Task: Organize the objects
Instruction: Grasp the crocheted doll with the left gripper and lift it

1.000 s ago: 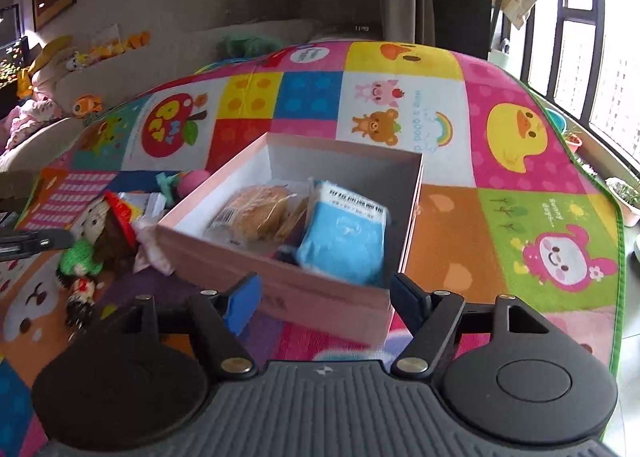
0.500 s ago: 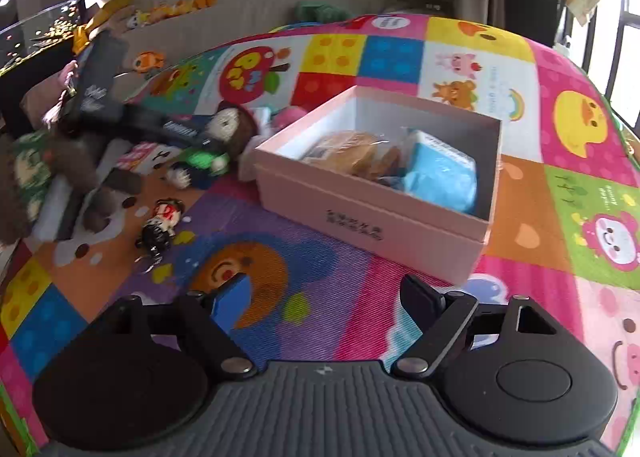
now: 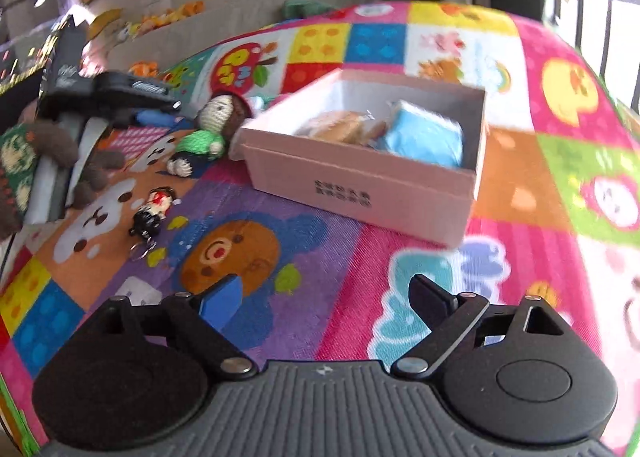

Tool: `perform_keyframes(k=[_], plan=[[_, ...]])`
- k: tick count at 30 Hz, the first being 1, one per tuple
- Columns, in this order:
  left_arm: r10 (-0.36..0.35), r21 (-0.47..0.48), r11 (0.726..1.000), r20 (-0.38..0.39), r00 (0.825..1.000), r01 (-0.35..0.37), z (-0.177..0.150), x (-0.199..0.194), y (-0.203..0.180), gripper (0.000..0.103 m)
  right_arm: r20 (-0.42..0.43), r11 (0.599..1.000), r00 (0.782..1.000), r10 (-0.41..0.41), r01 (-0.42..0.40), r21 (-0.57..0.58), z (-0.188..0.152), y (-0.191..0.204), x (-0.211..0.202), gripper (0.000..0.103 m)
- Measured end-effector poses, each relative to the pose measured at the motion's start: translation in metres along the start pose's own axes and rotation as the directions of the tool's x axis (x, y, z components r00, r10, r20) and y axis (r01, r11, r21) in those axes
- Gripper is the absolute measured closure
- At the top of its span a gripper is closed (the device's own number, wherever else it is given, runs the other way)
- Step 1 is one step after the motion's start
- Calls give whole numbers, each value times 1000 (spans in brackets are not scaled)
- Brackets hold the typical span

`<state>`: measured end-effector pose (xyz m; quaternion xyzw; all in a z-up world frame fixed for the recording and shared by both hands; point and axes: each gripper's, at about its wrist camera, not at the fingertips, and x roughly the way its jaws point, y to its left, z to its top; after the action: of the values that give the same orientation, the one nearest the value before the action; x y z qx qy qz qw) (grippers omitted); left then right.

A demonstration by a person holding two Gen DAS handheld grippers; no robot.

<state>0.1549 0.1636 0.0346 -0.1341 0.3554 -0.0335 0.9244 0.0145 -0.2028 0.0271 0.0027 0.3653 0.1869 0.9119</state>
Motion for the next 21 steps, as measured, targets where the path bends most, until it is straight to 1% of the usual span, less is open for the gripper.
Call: perform_keyframes(k=[1, 3, 7, 9, 11, 12, 13, 16, 18, 21], plan=[[11, 24, 1000, -22, 1000, -11, -1, 7, -1, 56, -4, 1000, 1000, 4, -4, 22, -1, -3, 3, 12], [-13, 48, 999, -2, 1000, 13, -3, 13, -4, 53, -4, 999, 1000, 8, -7, 43, -5, -6, 7, 12], [-87, 5, 996, -20, 996, 87, 4, 31, -10, 54, -11, 999, 1000, 20, -19, 43, -11, -4, 12, 12], [-132, -9, 991, -31, 991, 132, 4, 38, -12, 54, -13, 999, 1000, 24, -23, 37, -12, -2, 12, 12], [-176, -21, 984, -57, 983, 175, -1, 39, -16, 55, -1, 999, 1000, 29, -29, 28, -9, 0, 7, 12], [-188, -17, 982, -81, 979, 187, -6, 39, -19, 55, 11, 999, 999, 32, -32, 23, -6, 2, 3, 12], [-183, -7, 983, -99, 978, 183, -12, 38, -23, 54, 24, 999, 999, 33, -33, 18, -2, 2, -1, 12], [-154, 48, 986, -63, 986, 157, -33, 22, -35, 54, 57, 1000, 998, 25, -25, 8, 12, 2, -13, 12], [-159, 31, 986, -49, 986, 161, -45, 10, -34, 54, 64, 1000, 998, 7, -7, -1, 22, 3, -16, 12], [-205, -6, 979, -20, 979, 205, -65, -6, -25, 53, 49, 999, 999, -15, 16, -29, 36, 10, -17, 12]])
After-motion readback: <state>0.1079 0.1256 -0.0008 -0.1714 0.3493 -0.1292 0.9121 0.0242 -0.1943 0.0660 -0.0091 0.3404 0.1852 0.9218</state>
